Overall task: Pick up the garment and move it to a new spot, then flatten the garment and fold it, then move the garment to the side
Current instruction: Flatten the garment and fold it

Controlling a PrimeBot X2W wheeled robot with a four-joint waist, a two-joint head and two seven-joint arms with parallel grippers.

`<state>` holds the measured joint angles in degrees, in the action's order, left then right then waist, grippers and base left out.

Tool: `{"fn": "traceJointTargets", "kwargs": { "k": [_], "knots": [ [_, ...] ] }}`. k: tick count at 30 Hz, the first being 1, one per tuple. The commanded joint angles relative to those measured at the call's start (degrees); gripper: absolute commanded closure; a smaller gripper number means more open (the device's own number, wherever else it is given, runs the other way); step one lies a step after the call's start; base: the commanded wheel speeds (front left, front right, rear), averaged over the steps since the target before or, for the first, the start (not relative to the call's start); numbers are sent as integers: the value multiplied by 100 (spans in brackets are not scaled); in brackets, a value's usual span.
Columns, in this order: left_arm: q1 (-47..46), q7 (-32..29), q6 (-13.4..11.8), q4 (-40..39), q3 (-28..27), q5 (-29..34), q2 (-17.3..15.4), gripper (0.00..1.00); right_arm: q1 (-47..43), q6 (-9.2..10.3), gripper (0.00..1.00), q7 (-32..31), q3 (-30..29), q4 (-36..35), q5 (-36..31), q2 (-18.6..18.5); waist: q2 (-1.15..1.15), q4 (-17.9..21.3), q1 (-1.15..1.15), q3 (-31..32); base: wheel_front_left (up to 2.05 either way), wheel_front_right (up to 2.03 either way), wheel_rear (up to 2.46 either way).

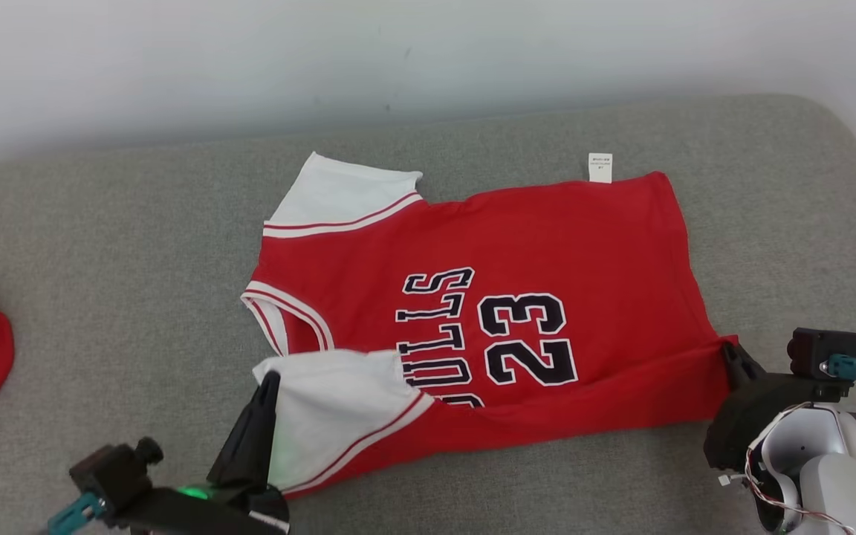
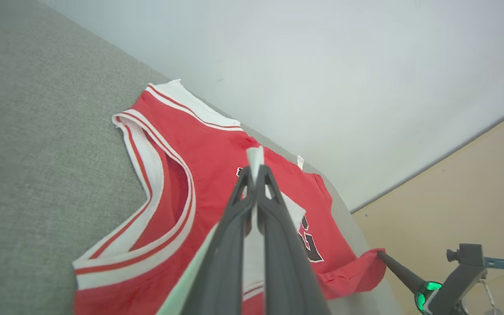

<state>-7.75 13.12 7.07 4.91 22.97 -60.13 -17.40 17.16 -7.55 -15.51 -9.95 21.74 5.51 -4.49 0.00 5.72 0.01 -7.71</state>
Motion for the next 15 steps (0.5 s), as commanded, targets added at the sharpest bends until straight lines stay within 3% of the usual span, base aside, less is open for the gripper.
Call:
{"fn": "traceJointTargets", "kwargs": {
  "k": [1,15],
  "knots": [
    [-138,53,-1,49,15,96,32,100,64,12,100,56,-30,37,-67,34,0,-38,-1,-91,0,0,0],
    [-1276,163,-46,711,66,908,167,100,534,12,100,566,-210,319,-201,131,0,71,-1,-463,0,0,0]
  ]
}}
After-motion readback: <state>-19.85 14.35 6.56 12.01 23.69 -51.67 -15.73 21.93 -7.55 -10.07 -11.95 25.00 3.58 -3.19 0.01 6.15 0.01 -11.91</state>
